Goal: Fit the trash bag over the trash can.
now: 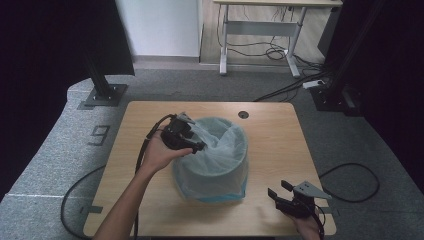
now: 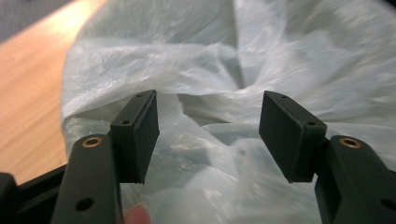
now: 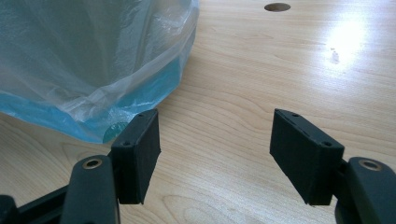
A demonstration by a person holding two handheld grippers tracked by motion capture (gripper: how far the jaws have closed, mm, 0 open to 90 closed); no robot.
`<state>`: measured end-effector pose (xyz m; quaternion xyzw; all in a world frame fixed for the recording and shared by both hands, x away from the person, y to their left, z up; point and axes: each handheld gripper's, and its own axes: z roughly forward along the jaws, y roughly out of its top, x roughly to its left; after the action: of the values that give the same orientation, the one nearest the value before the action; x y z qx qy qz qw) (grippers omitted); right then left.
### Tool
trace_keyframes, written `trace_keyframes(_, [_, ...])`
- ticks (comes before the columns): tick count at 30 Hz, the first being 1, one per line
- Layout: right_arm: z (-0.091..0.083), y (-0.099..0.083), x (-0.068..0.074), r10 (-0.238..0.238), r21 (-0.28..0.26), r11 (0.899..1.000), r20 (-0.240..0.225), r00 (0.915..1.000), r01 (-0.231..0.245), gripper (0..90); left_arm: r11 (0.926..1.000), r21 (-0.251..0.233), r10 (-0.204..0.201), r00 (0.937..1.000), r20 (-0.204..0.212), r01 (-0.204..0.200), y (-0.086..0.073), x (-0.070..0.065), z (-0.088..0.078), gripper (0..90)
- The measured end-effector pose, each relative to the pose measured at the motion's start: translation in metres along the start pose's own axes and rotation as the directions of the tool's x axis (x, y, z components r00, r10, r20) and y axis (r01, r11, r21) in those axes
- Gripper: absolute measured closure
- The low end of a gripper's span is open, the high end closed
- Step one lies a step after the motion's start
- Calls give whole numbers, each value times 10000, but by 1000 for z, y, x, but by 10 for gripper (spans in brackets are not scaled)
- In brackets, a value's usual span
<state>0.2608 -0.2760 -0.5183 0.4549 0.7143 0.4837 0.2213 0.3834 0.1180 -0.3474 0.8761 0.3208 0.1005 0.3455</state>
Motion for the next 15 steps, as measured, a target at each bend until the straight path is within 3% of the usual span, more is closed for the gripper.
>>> trace_keyframes(8, [0, 0, -2, 28, -18, 10000, 116, 9999, -27, 325, 9930, -1168, 174, 9998, -65, -181, -27, -6, -22, 372])
trace_keyframes(15, [1, -1, -3, 41, 112, 9999, 180, 9998, -43, 325, 9787, -2047, 64, 9993, -361, -137, -59, -3, -42, 376])
